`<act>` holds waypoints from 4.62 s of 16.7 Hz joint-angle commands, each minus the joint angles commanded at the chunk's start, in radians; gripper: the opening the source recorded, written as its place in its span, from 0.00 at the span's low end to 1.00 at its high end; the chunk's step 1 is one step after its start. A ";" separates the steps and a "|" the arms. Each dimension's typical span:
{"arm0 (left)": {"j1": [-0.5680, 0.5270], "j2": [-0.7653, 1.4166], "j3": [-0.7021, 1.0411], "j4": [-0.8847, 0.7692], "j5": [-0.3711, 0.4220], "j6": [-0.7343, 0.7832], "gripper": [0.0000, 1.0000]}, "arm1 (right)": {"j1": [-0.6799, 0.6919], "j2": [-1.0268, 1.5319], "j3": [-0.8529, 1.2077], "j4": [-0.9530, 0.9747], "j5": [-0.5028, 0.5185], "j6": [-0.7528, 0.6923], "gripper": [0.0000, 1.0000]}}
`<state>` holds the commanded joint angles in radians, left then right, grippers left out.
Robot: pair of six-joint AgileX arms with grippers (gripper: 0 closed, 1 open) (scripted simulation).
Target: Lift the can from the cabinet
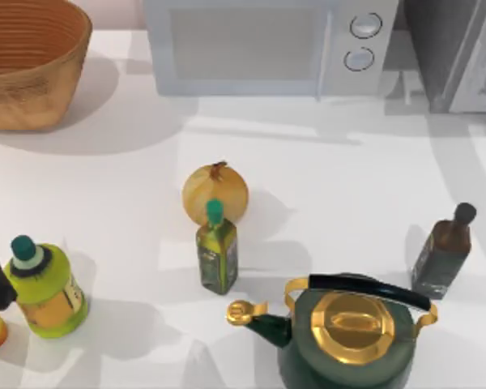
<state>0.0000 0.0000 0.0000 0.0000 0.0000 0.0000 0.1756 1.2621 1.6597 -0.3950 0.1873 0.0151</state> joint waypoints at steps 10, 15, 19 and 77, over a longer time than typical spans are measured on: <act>0.000 0.000 0.000 0.000 0.000 0.000 1.00 | 0.023 0.076 0.067 -0.004 0.026 0.000 1.00; 0.000 0.000 0.000 0.000 0.000 0.000 1.00 | 0.143 0.132 0.011 0.130 0.153 -0.001 1.00; 0.000 0.000 0.000 0.000 0.000 0.000 1.00 | 0.147 0.136 0.005 0.135 0.159 -0.001 1.00; 0.000 0.000 0.000 0.000 0.000 0.000 1.00 | 0.358 -0.117 0.071 -0.205 0.360 -0.002 0.00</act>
<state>0.0000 0.0000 0.0000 0.0000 0.0000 0.0000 0.5338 1.1449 1.7306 -0.5995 0.5474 0.0128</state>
